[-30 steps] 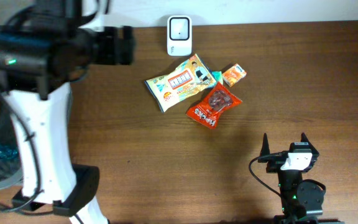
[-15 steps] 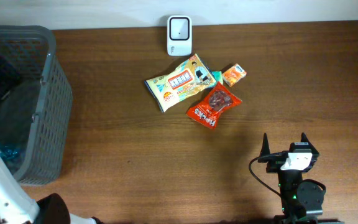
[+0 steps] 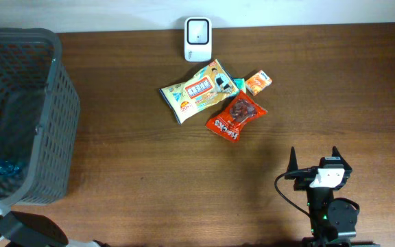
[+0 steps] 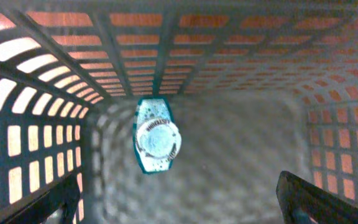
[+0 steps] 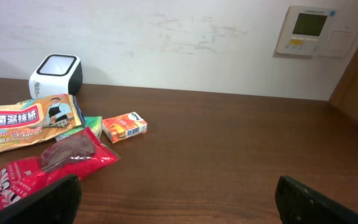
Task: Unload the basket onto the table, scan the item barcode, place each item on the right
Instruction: 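Pick the teal Listerine bottle from the basket, lay it on table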
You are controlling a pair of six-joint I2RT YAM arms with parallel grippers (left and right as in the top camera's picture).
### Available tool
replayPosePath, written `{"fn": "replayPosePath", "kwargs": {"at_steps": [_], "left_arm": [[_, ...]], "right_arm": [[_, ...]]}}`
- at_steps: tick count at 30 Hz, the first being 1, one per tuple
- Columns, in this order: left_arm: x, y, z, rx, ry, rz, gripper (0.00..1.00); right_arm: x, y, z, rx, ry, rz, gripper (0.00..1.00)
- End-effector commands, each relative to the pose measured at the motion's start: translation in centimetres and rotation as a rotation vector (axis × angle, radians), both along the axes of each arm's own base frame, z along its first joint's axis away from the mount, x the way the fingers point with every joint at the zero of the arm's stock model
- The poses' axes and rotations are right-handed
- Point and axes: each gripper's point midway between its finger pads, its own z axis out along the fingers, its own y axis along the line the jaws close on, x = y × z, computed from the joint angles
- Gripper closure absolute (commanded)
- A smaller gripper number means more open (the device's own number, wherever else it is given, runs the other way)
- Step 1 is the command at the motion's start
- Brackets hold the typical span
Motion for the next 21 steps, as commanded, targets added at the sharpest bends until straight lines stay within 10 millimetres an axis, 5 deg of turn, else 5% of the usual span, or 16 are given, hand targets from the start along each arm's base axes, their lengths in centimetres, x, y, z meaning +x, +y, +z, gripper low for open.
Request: {"fn": "replayPosePath", "kwargs": {"at_steps": [1,8,19,21], "left_arm": [[-0.6,1.5,-0.5,0.048,0.043,0.052,0.01],[0.0,2.6,-7.4,-0.074,0.184,0.053,0.01],[-0.9,2.5,-10.5,-0.13,0.292,0.059,0.0],[-0.9,2.2,-11.5,-0.163,0.312,0.053,0.1]], "right_arm": [[0.0,0.0,-0.3,0.0,0.006,-0.003,0.02],[0.0,0.0,-0.3,0.0,0.006,-0.003,0.02],[0.0,0.0,-0.3,0.0,0.006,-0.003,0.02],[0.0,0.0,-0.3,0.0,0.006,-0.003,0.02]]}}
